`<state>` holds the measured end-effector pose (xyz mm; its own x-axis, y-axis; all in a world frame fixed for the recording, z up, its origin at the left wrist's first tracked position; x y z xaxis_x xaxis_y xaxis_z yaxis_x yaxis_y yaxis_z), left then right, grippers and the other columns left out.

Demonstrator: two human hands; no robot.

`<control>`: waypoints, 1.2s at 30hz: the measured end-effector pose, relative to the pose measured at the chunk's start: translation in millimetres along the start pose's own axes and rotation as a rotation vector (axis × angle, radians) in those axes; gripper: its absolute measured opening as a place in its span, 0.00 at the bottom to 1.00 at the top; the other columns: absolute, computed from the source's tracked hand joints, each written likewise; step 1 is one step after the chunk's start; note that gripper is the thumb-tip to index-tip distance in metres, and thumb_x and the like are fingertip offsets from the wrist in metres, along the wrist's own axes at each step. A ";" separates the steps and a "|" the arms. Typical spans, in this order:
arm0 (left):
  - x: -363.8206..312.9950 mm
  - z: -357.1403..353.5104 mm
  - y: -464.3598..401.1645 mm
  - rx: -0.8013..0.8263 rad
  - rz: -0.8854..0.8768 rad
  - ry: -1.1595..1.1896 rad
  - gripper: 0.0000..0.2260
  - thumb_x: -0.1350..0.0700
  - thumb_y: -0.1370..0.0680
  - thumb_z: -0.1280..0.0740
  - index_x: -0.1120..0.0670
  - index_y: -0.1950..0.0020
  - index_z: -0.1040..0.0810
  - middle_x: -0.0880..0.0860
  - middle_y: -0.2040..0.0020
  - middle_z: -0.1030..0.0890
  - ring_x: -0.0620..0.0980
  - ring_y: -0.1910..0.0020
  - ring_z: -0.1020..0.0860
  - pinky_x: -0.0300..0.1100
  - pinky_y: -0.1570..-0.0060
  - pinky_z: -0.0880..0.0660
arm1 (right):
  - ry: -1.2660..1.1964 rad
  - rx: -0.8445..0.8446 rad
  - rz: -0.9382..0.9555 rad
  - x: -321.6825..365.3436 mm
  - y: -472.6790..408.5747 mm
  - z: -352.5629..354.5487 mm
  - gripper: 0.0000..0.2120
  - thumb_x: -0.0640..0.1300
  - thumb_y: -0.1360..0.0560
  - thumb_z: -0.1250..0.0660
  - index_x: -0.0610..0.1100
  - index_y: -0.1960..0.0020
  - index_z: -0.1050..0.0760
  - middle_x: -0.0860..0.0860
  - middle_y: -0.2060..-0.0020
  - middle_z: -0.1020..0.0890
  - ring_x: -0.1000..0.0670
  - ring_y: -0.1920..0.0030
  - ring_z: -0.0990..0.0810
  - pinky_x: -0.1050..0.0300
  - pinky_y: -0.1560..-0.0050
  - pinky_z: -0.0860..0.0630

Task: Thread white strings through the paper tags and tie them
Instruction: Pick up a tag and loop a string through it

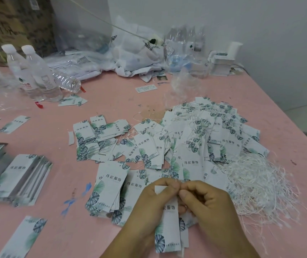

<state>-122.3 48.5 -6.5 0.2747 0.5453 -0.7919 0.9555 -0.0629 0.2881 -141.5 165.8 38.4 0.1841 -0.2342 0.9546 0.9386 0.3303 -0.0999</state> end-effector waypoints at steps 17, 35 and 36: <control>-17.3 27.9 -9.0 -0.175 -0.125 0.198 0.07 0.55 0.31 0.27 0.58 0.59 0.20 0.61 0.67 0.23 0.53 0.73 0.24 0.44 0.71 0.25 | -1.147 0.507 -0.236 0.1 -0.4 -1.0 0.09 0.32 0.21 0.41 0.32 0.46 0.23 0.42 0.62 0.17 0.50 0.65 0.17 0.63 0.66 0.22; -22.3 37.6 -3.9 -0.368 -0.123 0.202 0.06 0.60 0.23 0.32 0.62 0.57 0.24 0.61 0.65 0.24 0.55 0.70 0.25 0.44 0.68 0.23 | -1.060 -0.028 -0.220 -18.5 -19.8 24.6 0.20 0.45 0.50 0.14 0.43 0.64 0.18 0.47 0.68 0.21 0.51 0.67 0.23 0.60 0.69 0.23; -21.6 37.3 -3.7 -0.370 -0.116 0.208 0.05 0.61 0.23 0.32 0.62 0.56 0.24 0.61 0.64 0.24 0.55 0.69 0.26 0.44 0.68 0.23 | -1.069 -0.025 -0.202 -17.8 -20.8 25.4 0.19 0.45 0.48 0.14 0.43 0.63 0.19 0.47 0.64 0.20 0.50 0.63 0.21 0.58 0.63 0.21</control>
<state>-127.7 5.7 -10.5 0.1042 0.6905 -0.7157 0.8657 0.2912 0.4070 -171.7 186.3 30.6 -0.3122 0.6385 0.7034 0.9308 0.3537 0.0921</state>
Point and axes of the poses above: each hand's wrist, its own y-axis away from the middle knuckle, its own z-axis out of the back of the hand, x = y × z, the point moved 8 cm from there along -y, towards the middle knuckle
